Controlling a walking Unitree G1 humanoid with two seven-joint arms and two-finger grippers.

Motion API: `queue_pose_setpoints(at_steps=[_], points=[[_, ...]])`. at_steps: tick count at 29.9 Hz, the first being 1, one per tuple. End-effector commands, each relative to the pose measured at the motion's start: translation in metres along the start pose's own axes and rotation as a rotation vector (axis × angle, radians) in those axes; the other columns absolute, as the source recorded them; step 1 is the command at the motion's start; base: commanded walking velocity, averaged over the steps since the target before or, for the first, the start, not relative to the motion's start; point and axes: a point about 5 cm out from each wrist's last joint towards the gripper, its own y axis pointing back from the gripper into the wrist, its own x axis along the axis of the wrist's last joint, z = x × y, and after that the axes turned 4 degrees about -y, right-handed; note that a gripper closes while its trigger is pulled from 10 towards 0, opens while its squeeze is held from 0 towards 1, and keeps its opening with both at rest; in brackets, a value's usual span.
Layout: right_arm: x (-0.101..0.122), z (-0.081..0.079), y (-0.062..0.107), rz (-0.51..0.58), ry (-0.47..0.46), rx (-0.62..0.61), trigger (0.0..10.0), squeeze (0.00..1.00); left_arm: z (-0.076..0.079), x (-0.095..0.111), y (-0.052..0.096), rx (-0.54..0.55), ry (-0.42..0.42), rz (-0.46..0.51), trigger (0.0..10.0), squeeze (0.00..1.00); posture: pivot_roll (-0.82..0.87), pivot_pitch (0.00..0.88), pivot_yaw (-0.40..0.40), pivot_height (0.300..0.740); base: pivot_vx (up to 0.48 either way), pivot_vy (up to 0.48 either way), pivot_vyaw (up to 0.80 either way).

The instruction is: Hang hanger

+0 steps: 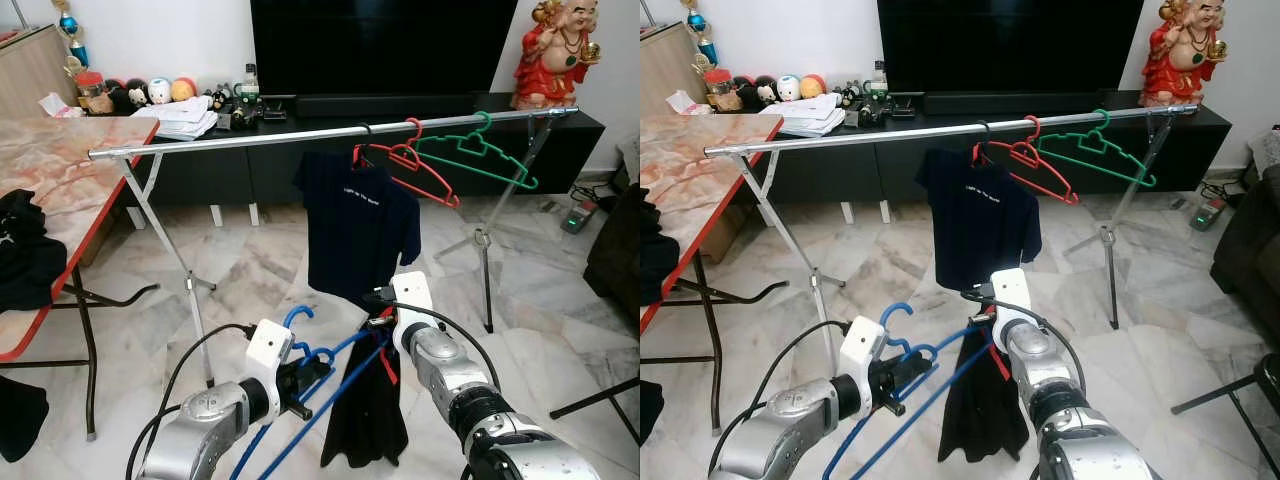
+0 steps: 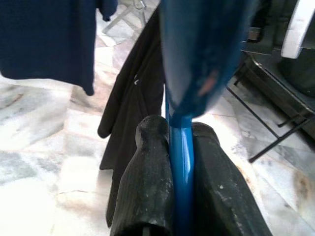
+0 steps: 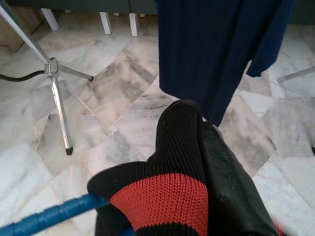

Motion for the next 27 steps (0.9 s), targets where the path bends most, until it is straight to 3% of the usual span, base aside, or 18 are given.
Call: queue_pose_setpoints(at_steps=[1,18,24,27], points=[[0.0,-0.001,0.001,0.008,-0.073,0.015,10.0,0.0,-0.009,0.007,0.001,0.048,-0.001,0.029,10.0,0.0,0.09,0.033,0.002,0.74,0.0,0.0,0.0],[0.002,0.003,0.001,-0.003,0.017,-0.013,10.0,0.0,-0.013,0.013,0.001,0.112,-0.014,0.072,10.0,0.0,0.1,0.037,-0.002,0.74,0.0,0.0,0.0],[0.003,0.002,0.001,0.007,0.012,-0.004,10.0,0.0,-0.01,0.02,-0.002,0.079,-0.018,0.089,10.0,0.0,0.09,0.037,-0.003,0.74,0.0,0.0,0.0],[0.014,-0.004,0.0,0.062,0.019,0.035,10.0,0.0,0.001,0.016,-0.003,-0.004,-0.006,0.079,10.0,0.0,0.09,0.036,-0.003,0.74,0.0,0.0,0.0]])
